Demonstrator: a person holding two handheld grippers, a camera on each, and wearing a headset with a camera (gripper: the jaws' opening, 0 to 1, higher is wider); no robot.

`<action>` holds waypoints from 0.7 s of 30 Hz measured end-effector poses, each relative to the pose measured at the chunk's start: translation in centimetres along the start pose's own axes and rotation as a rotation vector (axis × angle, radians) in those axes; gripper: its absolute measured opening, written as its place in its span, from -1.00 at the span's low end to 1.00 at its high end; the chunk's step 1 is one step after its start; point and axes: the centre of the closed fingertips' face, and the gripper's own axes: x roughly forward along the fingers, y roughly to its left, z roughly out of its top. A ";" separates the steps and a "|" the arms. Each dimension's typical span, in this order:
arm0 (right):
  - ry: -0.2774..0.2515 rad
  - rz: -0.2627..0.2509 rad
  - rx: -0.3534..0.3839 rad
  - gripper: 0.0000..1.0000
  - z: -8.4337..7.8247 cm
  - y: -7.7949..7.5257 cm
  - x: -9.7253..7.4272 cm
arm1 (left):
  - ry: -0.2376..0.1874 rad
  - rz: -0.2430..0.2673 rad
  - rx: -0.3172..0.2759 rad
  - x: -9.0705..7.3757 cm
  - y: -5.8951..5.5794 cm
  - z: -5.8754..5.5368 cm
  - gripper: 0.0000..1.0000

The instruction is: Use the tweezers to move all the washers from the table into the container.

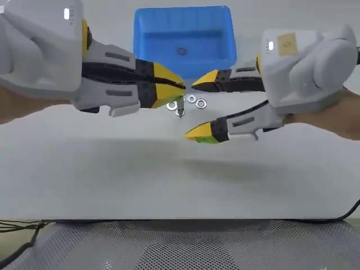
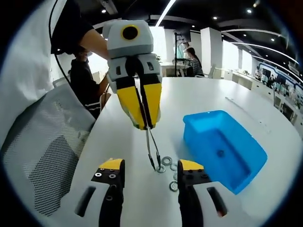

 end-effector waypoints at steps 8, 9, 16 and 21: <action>0.020 0.015 -0.043 -0.43 -0.4 0.0 1.3 | 0.002 -0.012 0.004 0.0 0.2 0.0 -0.90; 0.018 0.023 -0.044 -0.46 -0.3 0.2 1.4 | 0.003 -0.013 0.008 0.0 0.1 -0.1 -0.90; 0.030 0.015 -0.080 -0.64 -0.2 0.1 2.0 | 0.008 -0.012 0.002 0.0 0.2 -0.1 -0.90; 0.037 0.009 -0.091 -0.74 -0.4 -0.1 2.2 | 0.010 -0.017 0.009 0.1 0.1 -0.1 -0.90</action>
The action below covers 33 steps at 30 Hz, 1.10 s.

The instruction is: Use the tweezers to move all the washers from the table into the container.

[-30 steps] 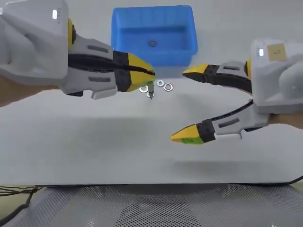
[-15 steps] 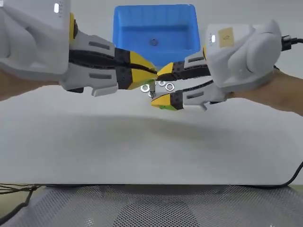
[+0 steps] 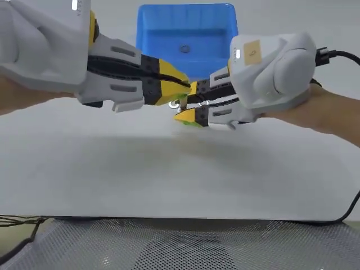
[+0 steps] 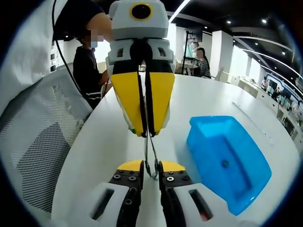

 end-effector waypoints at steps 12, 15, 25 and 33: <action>0.011 0.033 -0.038 -0.79 -0.3 0.0 0.3 | 0.004 -0.002 -0.007 0.1 0.0 0.0 -0.90; 0.015 0.039 -0.044 -0.79 -0.5 -0.1 0.4 | 0.008 -0.002 -0.004 0.2 0.0 0.0 -0.90; -0.001 0.043 -0.057 -0.83 -0.4 -0.1 0.3 | 0.019 0.001 -0.039 0.2 0.4 0.1 -0.89; -0.013 0.032 -0.039 -0.83 -0.3 -0.2 0.3 | -0.017 0.021 -0.043 0.1 0.5 1.2 -0.66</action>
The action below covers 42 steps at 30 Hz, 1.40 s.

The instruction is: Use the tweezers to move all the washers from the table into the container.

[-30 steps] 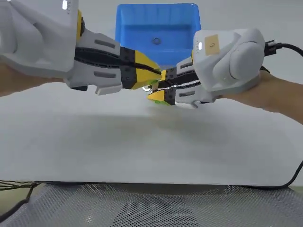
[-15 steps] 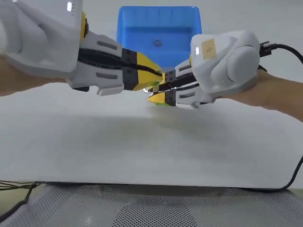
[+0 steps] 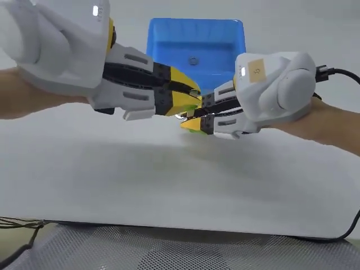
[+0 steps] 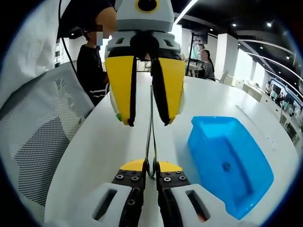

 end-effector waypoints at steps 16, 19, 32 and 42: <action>-0.027 -0.019 0.004 -0.82 2.1 -0.1 -1.9 | 0.043 0.077 -0.146 -2.6 -0.3 -0.4 -0.12; -0.036 -0.031 0.012 -0.82 2.6 -0.7 -2.8 | 0.057 0.068 -0.159 -3.2 -1.0 -0.8 -0.04; -0.057 -0.037 -0.032 -0.82 6.0 -2.1 -5.4 | 0.068 0.105 -0.250 -4.4 -2.8 -3.3 0.12; -0.051 -0.036 -0.093 -0.82 7.8 -5.0 -5.8 | 0.059 0.112 -0.328 -5.2 -3.4 -3.7 0.25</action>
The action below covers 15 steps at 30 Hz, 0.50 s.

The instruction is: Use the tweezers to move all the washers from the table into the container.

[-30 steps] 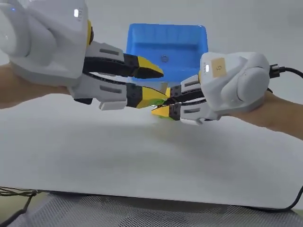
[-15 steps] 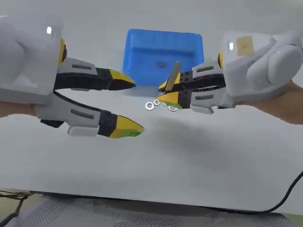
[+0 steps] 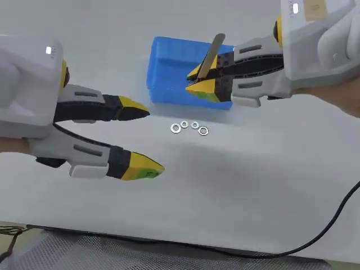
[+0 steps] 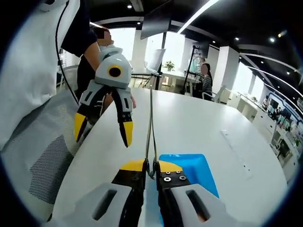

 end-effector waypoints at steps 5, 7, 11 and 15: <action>0.006 -0.007 -0.016 -0.82 -0.1 -1.9 0.1 | -0.015 0.007 -0.064 -0.2 0.0 -0.2 0.32; 0.010 -0.010 -0.022 -0.82 -0.4 -2.5 0.4 | -0.024 0.009 -0.070 -0.2 0.0 -0.2 0.31; 0.018 -0.008 -0.024 -0.82 -1.0 -3.6 0.9 | -0.017 0.010 -0.072 -0.4 -0.2 -0.6 0.31; 0.038 -0.004 -0.022 -0.82 -2.4 -4.5 1.8 | -0.021 0.020 -0.088 -0.4 -0.1 -0.8 0.31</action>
